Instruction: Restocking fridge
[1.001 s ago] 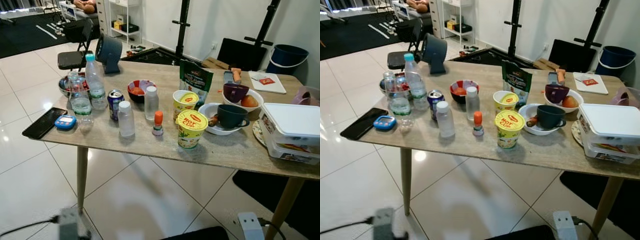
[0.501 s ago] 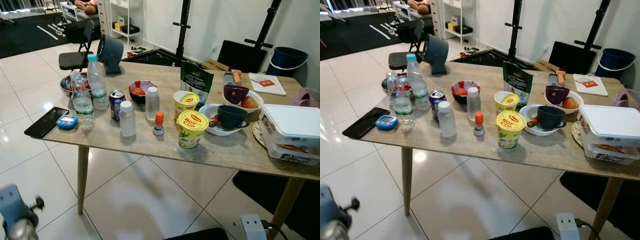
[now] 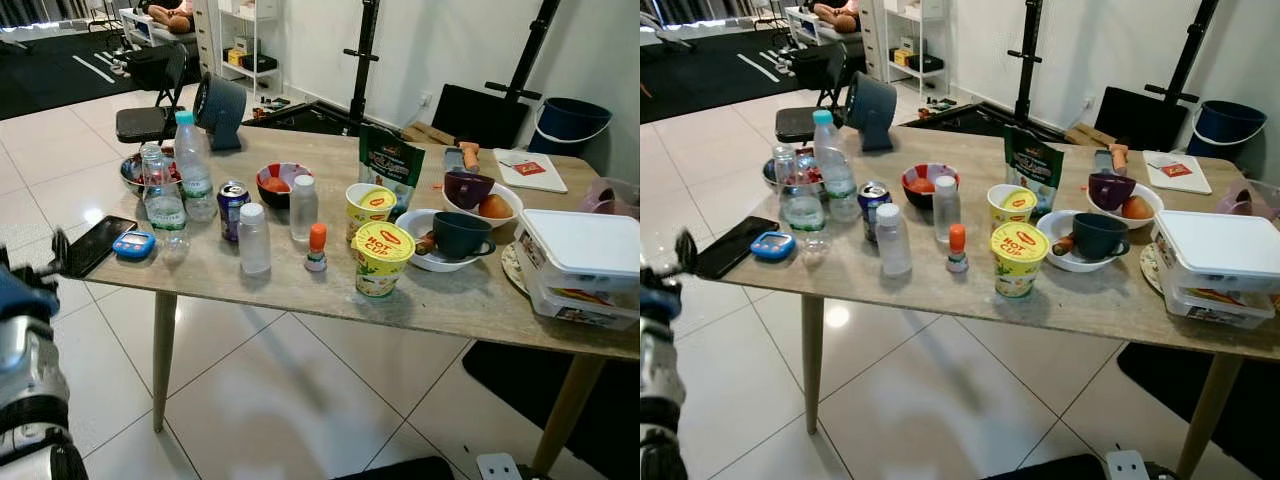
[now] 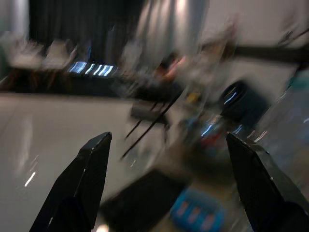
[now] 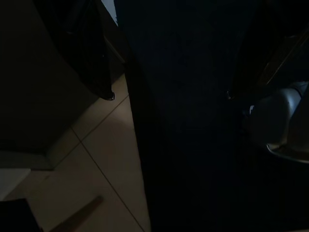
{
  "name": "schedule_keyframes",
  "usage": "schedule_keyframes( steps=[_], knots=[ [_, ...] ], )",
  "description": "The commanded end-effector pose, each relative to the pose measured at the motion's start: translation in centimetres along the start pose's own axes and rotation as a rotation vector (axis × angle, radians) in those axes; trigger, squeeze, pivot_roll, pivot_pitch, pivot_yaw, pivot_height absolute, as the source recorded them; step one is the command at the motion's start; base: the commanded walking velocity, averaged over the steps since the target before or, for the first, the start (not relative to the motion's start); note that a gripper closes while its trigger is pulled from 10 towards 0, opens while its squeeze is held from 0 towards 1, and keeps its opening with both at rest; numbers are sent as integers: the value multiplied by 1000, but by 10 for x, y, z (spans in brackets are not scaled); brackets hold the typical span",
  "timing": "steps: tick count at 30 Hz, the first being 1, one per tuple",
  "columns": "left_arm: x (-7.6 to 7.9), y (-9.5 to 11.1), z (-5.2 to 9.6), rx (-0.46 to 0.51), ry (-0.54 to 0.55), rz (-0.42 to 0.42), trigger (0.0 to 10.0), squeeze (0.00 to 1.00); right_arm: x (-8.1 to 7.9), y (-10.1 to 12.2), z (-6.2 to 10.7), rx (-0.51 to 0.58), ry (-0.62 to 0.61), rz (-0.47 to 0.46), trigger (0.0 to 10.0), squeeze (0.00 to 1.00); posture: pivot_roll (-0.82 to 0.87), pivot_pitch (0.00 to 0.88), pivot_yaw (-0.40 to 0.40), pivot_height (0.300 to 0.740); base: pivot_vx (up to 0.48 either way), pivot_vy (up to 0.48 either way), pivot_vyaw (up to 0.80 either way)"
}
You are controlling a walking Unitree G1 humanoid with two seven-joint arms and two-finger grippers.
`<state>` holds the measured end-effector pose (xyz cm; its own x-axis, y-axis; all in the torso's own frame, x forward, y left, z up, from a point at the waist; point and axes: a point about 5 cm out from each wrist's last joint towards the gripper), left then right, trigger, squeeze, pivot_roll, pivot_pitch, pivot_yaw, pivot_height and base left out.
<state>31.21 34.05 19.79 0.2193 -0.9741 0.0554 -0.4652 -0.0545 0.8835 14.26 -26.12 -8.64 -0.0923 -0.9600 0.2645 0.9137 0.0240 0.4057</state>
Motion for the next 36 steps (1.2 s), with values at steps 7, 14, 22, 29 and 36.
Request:
schedule_keyframes(
  steps=[7, 14, 22, 29, 36],
  knots=[
    [59, 35, -23, 149, -353, 114, 10000, 0, -4, -3, 0, -14, 13, 10, 10000, 0, 19, 14, -5, 740, 0, 0, 0],
    [115, 40, -16, 154, -636, 208, 10000, 0, -7, -5, 0, -20, 22, 20, 10000, 0, 12, 15, 3, 740, 0, 0, 0],
    [142, 26, -19, 65, -688, 173, 10000, 0, -10, -9, 1, -27, 30, 30, 10000, 0, 5, 16, 5, 740, 0, 0, 0],
    [153, 13, -37, -24, -622, 96, 10000, 0, -8, -5, 0, -9, 18, -6, 10000, 0, -5, 28, 6, 740, 0, 0, 0],
    [149, 5, -52, -111, -573, 84, 10000, 0, 6, 7, 0, 24, -21, -30, 10000, 0, -36, 36, 15, 740, 0, 0, 0]
  ],
)
Point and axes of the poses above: a point about 5 cm out from each wrist's last joint towards the gripper, its own z axis pointing back from the gripper into the wrist, its own y axis along the axis of the wrist's last joint, x = y × z, and after that the axes turned 3 degrees about -z, right-handed
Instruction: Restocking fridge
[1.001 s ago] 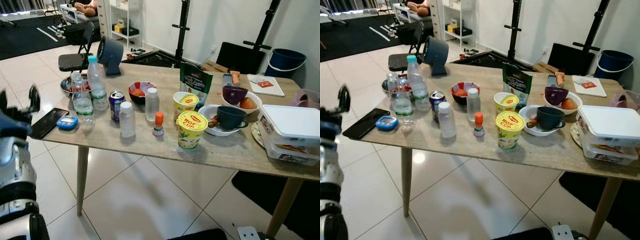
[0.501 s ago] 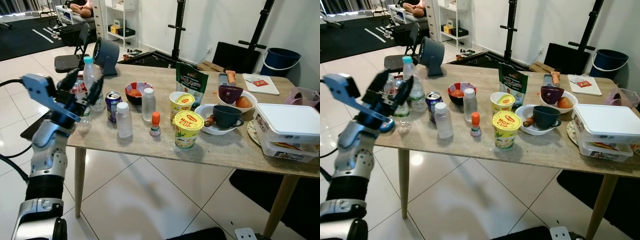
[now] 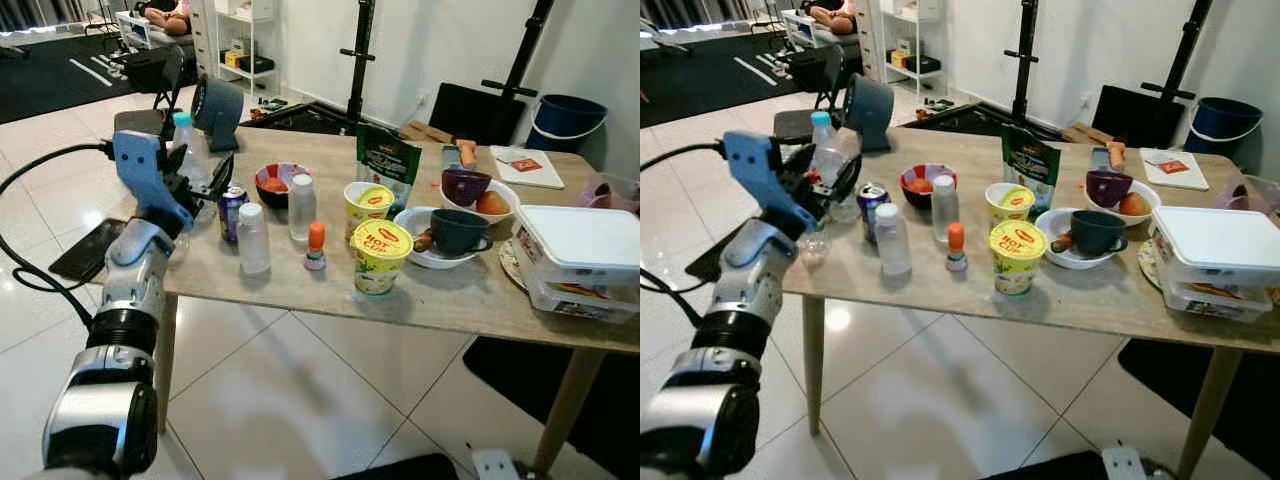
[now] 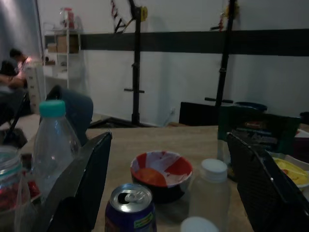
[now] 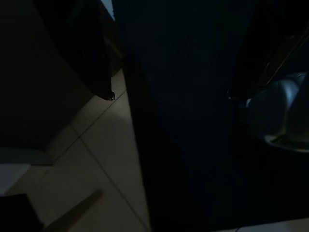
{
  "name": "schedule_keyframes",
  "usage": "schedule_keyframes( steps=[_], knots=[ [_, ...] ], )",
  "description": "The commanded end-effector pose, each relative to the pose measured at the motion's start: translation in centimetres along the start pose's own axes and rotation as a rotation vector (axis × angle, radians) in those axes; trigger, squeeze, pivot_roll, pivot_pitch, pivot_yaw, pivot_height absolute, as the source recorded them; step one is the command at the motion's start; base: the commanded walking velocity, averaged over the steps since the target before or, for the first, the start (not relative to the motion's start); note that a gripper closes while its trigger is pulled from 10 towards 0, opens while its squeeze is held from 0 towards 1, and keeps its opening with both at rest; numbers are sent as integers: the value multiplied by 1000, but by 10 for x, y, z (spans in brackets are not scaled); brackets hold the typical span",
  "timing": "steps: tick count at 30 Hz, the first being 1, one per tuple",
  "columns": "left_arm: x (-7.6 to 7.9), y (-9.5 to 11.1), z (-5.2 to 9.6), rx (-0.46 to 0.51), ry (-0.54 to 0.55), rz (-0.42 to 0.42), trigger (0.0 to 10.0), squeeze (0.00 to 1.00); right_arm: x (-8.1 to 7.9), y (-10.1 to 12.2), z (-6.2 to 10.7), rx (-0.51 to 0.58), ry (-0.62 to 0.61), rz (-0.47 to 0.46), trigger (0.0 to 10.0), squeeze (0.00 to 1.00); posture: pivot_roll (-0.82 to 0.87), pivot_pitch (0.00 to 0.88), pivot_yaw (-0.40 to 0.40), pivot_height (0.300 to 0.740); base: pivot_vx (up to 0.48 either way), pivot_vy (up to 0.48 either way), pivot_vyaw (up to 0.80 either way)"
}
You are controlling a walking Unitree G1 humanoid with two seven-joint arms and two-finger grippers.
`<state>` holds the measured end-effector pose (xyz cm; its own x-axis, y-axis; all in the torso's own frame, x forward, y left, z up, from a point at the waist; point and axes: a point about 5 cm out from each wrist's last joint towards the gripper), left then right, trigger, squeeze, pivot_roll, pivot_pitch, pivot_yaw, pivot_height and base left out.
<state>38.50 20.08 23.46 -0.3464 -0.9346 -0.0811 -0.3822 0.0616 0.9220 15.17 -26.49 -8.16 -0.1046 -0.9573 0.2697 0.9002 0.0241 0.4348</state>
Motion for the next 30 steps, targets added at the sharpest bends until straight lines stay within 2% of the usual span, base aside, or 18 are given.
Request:
schedule_keyframes(
  steps=[1, 7, 21, 30],
  knots=[
    [-6, 0, 0, -36, 9, -30, 10000, 0, 2, -3, 0, -7, -11, -21, 10000, 0, -36, 36, 15, 740, 0, 0, 0],
    [-2, -13, -3, -105, 16, -27, 10000, 0, 1, -15, 1, -34, -11, -27, 10000, 0, -52, 40, 18, 740, 0, 0, 0],
    [9, -19, -12, -126, -21, -27, 10000, 0, 5, -32, 4, -73, -17, -19, 10000, 0, -87, 55, 27, 740, 0, 0, 0],
    [7, -31, -5, -186, 17, -16, 10000, 0, 5, -40, 5, -89, -14, -17, 10000, 0, -92, 70, 24, 740, 0, 0, 0]
  ],
)
Point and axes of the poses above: a point about 5 cm out from each wrist's last joint towards the gripper, its own z axis pointing back from the gripper into the wrist, its own y axis along the axis of the wrist's last joint, x = y × z, and after that the axes turned 3 degrees about -z, right-handed
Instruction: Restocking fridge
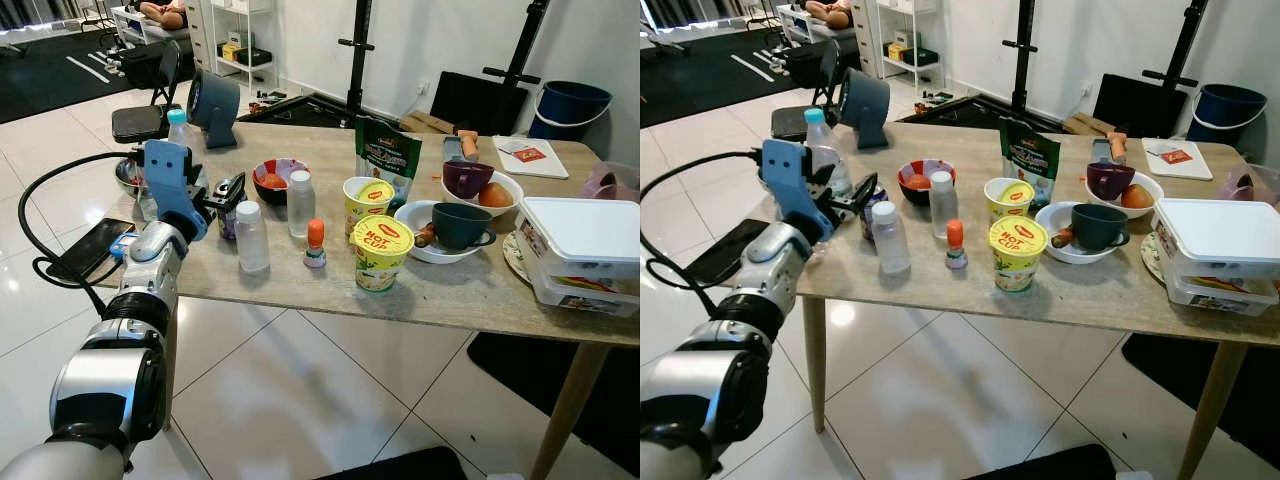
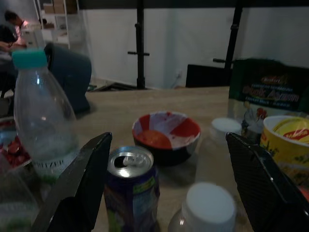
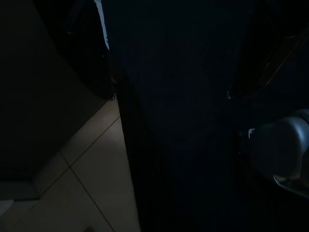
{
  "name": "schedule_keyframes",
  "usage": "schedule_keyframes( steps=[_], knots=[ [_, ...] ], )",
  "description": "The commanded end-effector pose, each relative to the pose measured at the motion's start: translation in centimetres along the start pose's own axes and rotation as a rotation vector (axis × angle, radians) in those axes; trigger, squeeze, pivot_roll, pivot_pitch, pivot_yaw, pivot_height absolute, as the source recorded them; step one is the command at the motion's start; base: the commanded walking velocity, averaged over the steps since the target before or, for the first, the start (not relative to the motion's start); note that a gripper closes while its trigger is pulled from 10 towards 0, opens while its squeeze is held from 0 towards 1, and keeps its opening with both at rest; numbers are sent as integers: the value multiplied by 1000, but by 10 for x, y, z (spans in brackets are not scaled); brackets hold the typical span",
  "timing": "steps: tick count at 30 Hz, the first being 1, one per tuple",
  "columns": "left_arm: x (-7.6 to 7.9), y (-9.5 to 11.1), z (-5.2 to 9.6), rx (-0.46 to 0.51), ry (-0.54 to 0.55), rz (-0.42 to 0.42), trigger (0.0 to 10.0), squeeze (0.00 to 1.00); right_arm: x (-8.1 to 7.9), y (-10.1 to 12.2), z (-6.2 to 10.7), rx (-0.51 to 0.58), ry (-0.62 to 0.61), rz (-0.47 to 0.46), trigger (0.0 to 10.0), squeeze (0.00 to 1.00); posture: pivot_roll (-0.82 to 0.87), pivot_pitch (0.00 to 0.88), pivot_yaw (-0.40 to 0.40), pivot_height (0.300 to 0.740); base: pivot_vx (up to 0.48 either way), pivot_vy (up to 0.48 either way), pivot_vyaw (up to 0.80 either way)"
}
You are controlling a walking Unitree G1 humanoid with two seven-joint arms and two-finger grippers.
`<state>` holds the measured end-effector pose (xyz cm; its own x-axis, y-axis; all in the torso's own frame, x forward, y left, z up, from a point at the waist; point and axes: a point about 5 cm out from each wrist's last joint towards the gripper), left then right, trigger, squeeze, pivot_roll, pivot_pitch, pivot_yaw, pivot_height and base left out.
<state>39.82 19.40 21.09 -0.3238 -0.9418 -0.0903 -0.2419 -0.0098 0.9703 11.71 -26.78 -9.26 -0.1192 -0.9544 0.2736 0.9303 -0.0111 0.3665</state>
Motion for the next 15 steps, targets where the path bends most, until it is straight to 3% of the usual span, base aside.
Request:
schedule_keyframes(
  steps=[1, 7, 15],
  knots=[
    [4, -4, -1, -22, -3, -1, 10000, 0, 2, -4, 0, -7, -4, -5, 10000, 0, -92, 70, 24, 740, 0, 0, 0],
    [6, -14, 2, -64, 1, 4, 10000, 0, 1, -6, 1, -10, 1, 5, 10000, 0, -98, 79, 21, 740, 0, 0, 0],
    [14, -12, -3, -56, -43, 3, 10000, 0, 1, -7, 1, -9, 0, 7, 10000, 0, -115, 86, 23, 740, 0, 0, 0]
  ],
)
Point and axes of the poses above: a point about 5 cm out from each wrist's last joint towards the gripper, its own z axis pointing back from the gripper into the wrist, its own y axis along the axis of the wrist's last joint, x = y × z, and after that the axes turned 3 degrees about -z, right-handed
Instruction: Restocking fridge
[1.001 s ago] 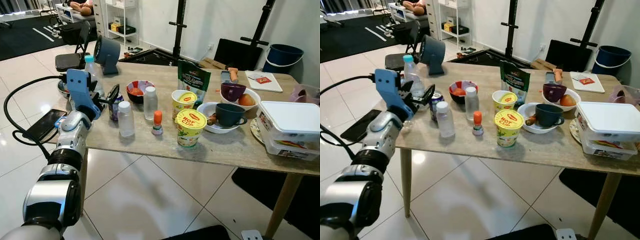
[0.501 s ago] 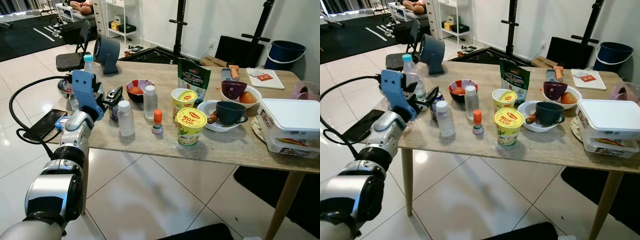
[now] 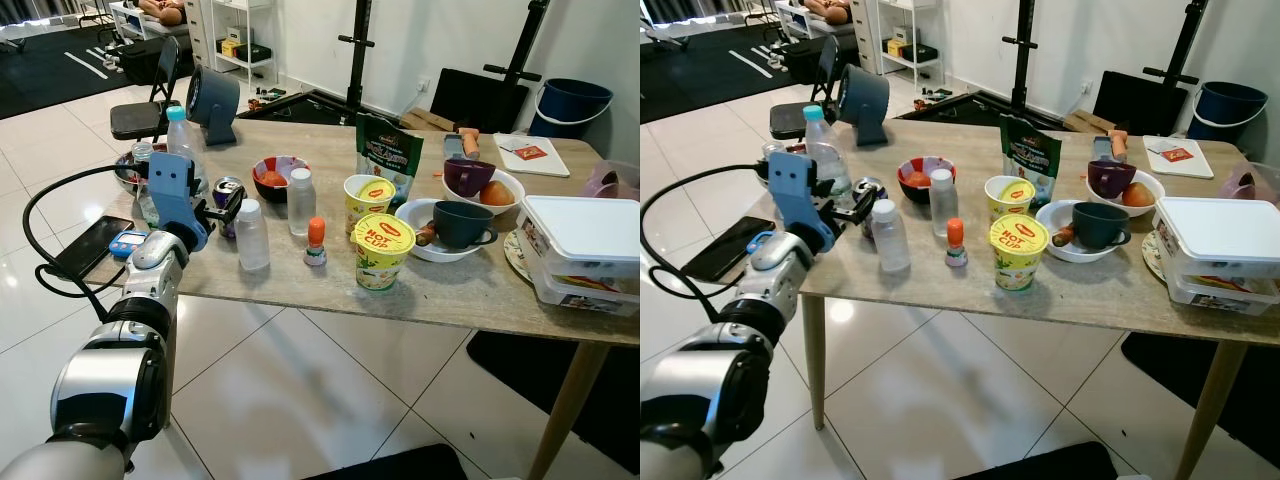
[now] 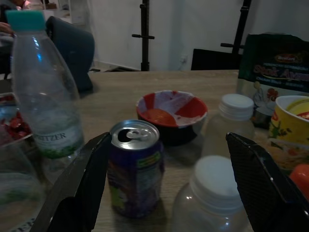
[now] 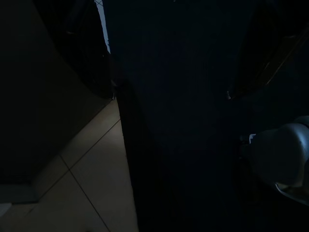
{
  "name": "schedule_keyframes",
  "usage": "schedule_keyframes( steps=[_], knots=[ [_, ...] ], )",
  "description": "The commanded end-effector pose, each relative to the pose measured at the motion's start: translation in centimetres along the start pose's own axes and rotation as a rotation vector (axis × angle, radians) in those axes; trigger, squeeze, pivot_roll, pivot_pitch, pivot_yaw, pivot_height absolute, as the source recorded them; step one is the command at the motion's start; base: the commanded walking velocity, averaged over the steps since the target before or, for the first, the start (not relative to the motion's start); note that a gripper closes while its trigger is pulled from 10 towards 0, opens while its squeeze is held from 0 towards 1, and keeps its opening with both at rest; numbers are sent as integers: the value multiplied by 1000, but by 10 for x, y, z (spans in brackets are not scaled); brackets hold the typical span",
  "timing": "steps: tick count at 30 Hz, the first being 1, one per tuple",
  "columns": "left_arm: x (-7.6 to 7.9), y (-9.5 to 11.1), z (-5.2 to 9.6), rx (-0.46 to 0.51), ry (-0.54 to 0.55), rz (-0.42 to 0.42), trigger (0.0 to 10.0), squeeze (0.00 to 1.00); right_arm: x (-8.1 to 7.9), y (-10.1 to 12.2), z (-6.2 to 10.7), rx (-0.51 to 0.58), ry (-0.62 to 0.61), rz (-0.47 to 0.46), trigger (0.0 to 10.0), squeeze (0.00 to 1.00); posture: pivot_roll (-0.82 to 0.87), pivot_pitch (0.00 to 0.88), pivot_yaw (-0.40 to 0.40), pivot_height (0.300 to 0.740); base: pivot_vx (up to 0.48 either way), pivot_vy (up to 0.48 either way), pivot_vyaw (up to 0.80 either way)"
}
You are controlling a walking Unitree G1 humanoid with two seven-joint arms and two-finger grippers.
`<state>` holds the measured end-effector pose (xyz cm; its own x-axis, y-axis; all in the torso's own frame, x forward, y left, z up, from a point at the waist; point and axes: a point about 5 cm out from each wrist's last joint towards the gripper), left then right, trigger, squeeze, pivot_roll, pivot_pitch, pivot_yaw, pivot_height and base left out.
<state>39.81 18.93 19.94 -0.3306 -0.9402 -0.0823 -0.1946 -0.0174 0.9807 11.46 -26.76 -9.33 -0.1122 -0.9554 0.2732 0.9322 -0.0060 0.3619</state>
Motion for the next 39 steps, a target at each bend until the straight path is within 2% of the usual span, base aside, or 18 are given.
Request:
schedule_keyframes(
  steps=[1, 4, 6, 20, 39],
  knots=[
    [9, 0, -4, -8, -37, -7, 10000, 0, 1, -4, 0, -6, -3, 1, 10000, 0, -115, 86, 23, 740, 0, 0, 0],
    [15, 1, -8, -12, -71, -23, 10000, 0, 2, -7, 1, -11, -5, 2, 10000, 0, -120, 90, 24, 740, 0, 0, 0],
    [21, 1, -11, -40, -99, -70, 10000, 0, 2, -12, 1, -20, -6, 5, 10000, 0, -127, 96, 26, 740, 0, 0, 0],
    [23, 6, -17, -66, -103, -119, 10000, 0, 2, -16, 2, -28, -7, 1, 10000, 0, -135, 102, 32, 740, 0, 0, 0],
    [18, -9, -10, -129, -48, -75, 10000, 0, 5, -18, 2, -30, -12, 5, 10000, 0, -141, 108, 28, 740, 0, 0, 0]
  ],
)
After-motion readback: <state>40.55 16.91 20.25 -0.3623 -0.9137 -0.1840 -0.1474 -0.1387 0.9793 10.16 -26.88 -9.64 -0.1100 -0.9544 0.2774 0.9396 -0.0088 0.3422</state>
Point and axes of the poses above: a point about 5 cm out from each wrist's last joint towards the gripper, its own z axis pointing back from the gripper into the wrist, its own y axis along the axis of the wrist's last joint, x = y × z, and after that the axes turned 3 degrees about -z, right-handed
